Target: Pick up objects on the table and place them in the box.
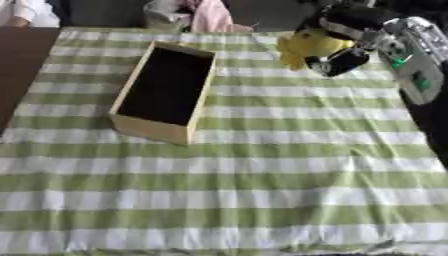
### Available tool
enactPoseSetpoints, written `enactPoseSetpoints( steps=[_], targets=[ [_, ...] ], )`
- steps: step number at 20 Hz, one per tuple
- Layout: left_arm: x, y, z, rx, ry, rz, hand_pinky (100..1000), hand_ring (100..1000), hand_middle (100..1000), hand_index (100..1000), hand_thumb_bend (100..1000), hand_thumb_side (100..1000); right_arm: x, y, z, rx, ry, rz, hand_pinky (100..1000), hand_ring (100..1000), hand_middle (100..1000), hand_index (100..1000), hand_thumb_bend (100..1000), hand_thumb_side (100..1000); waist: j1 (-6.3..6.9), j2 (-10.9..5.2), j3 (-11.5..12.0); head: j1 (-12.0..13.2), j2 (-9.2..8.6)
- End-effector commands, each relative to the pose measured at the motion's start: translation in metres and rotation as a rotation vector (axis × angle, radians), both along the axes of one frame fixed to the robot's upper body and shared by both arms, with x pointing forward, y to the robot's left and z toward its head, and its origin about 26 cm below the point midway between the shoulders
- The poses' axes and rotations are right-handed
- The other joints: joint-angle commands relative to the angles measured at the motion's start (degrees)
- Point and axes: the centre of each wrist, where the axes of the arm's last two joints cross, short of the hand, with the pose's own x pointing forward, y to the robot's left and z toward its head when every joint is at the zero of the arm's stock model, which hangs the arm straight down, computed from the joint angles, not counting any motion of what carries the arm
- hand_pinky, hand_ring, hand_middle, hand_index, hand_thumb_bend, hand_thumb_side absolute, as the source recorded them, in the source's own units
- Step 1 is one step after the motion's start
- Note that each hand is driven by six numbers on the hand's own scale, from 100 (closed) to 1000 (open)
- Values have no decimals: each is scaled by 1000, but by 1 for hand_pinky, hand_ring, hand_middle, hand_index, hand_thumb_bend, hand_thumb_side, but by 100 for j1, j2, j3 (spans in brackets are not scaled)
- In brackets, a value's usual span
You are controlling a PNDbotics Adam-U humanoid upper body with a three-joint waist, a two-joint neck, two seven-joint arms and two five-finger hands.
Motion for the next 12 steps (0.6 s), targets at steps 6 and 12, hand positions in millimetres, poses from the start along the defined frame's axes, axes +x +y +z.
enactPoseSetpoints(
  steps=[6,12],
  targets=[
    [1,-5,11,-2,-44,-33,458,1000,895,692,100,747,22,56,23,12,-63,86,698,542,563,804,100,100,77,29,135,-42,-148],
    [2,-9,13,-8,-48,-56,457,1000,896,692,100,750,30,97,22,39,-80,146,691,541,567,804,100,107,104,103,218,-83,-216]
  ],
)
